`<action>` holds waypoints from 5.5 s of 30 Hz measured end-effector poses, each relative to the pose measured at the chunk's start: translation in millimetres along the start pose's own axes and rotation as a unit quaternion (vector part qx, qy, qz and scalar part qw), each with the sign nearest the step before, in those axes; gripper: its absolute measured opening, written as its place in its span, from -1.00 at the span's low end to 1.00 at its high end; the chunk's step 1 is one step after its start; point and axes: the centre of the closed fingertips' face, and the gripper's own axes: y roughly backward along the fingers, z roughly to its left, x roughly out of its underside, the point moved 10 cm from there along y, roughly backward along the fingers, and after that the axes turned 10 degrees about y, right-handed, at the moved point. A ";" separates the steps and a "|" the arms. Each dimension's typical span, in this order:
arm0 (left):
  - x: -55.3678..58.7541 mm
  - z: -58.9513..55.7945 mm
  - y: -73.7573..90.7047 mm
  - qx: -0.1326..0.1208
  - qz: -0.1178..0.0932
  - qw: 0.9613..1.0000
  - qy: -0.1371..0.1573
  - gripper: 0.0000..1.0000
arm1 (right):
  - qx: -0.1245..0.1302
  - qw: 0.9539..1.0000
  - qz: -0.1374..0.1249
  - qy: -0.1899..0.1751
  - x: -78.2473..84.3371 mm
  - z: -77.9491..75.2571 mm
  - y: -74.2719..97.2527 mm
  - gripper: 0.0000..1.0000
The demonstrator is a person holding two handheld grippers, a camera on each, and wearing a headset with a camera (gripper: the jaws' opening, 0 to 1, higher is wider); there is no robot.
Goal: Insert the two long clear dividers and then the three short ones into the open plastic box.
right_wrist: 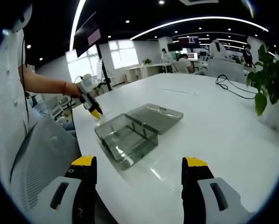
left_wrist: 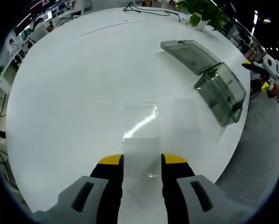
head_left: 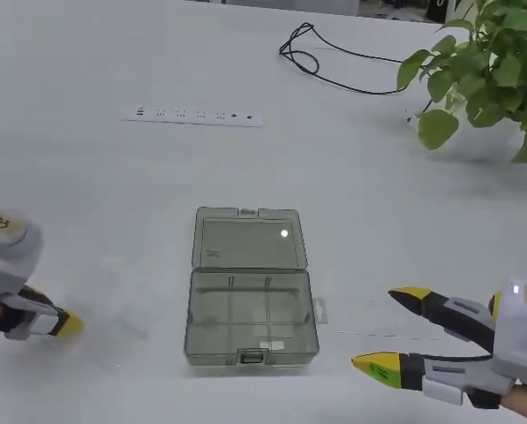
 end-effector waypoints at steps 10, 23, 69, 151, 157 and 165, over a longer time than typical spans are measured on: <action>1.3 -9.4 13.0 0.027 -0.050 0.997 0.043 -0.40 | -0.005 1.000 -0.002 0.003 -6.4 0.6 -2.9 0.49; -8.0 -39.5 33.7 0.082 -0.124 0.986 0.073 -0.40 | -0.017 1.000 -0.016 0.017 -29.1 1.9 -11.2 0.45; -49.4 -173.2 53.9 0.243 -0.271 0.929 0.062 -0.40 | -0.013 0.991 -0.097 -0.092 -127.5 52.7 -61.1 -0.46; -12.3 -143.1 42.2 0.223 -0.243 0.937 -0.115 0.40 | 0.077 0.961 0.056 -0.260 -115.3 32.1 -66.9 -0.87; -11.6 -137.9 39.8 0.227 -0.239 0.935 -0.131 0.45 | 0.094 0.954 0.078 -0.273 -114.6 32.0 -69.9 -0.87; -8.7 -127.8 35.1 0.237 -0.226 0.932 -0.157 0.51 | 0.115 0.942 0.120 -0.293 -111.0 34.8 -75.8 -0.87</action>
